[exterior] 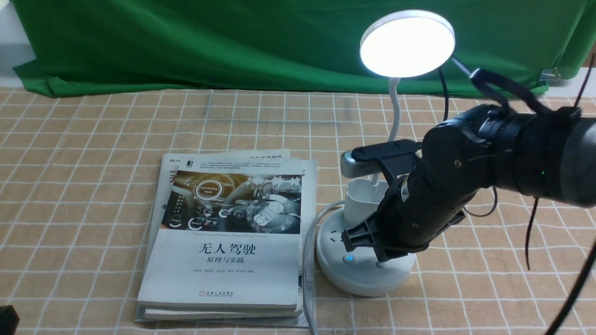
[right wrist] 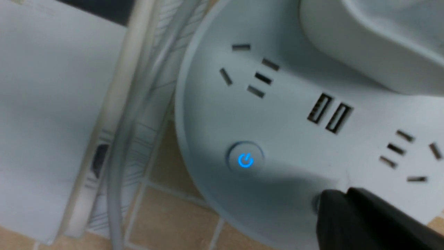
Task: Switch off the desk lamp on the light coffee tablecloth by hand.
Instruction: 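Press the power button on the lamp base to turn the lamp off with the right gripper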
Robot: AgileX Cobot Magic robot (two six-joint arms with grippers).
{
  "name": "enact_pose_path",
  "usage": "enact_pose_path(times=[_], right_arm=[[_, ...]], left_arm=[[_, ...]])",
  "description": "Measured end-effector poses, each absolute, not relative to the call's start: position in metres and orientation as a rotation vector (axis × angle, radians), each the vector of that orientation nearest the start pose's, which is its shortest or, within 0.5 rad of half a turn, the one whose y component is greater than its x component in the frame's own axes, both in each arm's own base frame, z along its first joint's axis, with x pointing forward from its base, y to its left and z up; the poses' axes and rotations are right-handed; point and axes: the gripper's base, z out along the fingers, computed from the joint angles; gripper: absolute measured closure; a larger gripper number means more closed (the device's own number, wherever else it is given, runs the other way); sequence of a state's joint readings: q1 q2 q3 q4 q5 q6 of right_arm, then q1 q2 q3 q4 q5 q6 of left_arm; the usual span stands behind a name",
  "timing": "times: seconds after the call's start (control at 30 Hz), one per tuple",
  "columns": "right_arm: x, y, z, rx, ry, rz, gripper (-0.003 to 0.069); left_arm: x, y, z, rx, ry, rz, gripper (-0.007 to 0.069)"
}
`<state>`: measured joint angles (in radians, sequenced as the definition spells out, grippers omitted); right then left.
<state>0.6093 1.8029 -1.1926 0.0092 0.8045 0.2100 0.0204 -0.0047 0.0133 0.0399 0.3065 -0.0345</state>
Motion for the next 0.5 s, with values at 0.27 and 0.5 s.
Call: enact_pose_path(times=[0.27,0.5], right_arm=[[0.292,0.205,0.181,-0.583,2.898,0.129,0.0622],[0.293,0.205,0.181,-0.586,2.901,0.126,0.0621]], left_arm=[[0.054,0.002,0.181,-0.024,1.798,0.028,0.0620],[0.054,0.002,0.181,-0.024,1.798,0.028,0.0620]])
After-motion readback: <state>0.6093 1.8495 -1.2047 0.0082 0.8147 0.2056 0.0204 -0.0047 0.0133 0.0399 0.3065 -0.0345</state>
